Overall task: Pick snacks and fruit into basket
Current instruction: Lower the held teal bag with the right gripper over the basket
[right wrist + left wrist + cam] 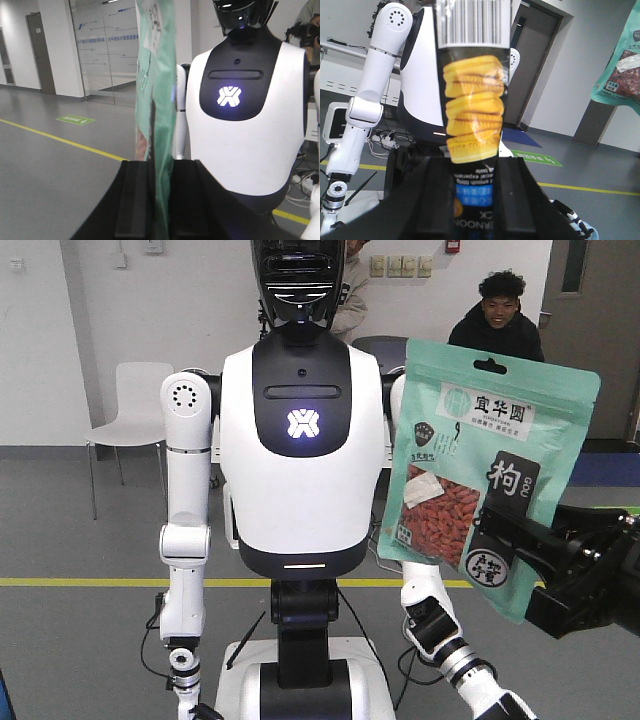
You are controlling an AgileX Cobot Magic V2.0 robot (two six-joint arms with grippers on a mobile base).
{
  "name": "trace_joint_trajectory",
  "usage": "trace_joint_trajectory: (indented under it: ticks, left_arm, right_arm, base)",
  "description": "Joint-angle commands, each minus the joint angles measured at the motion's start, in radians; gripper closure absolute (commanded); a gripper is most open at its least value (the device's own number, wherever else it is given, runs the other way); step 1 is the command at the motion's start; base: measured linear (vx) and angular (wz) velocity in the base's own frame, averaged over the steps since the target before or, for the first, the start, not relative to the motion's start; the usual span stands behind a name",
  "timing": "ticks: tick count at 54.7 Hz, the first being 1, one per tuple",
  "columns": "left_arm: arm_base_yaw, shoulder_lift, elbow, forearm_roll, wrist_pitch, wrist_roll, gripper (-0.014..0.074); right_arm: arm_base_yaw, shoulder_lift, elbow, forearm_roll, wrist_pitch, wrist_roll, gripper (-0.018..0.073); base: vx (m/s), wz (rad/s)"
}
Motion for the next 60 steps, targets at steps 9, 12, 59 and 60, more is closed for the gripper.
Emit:
trace_joint_trajectory:
  ticks: [9, 12, 59, 60]
  left_arm:
    - [-0.004, 0.013, -0.032, -0.003, -0.094, 0.001, 0.0594]
    - [-0.004, 0.013, -0.032, -0.003, -0.094, 0.001, 0.0594]
    - [-0.004, 0.013, -0.032, -0.003, -0.094, 0.001, 0.0594]
    - [-0.004, 0.013, -0.032, -0.003, -0.094, 0.001, 0.0594]
  right_arm:
    - [0.013, -0.017, 0.087, 0.346, 0.016, -0.329, 0.0570]
    - [0.037, -0.020, 0.128, 0.415, 0.032, -0.413, 0.0570]
    - [0.556, -0.019, 0.177, 0.982, 0.469, -1.156, 0.0569]
    - [0.556, -0.019, 0.177, 0.982, 0.473, -1.156, 0.0569]
  base:
    - [0.00, 0.00]
    - [0.00, 0.00]
    - [0.00, 0.00]
    - [0.00, 0.00]
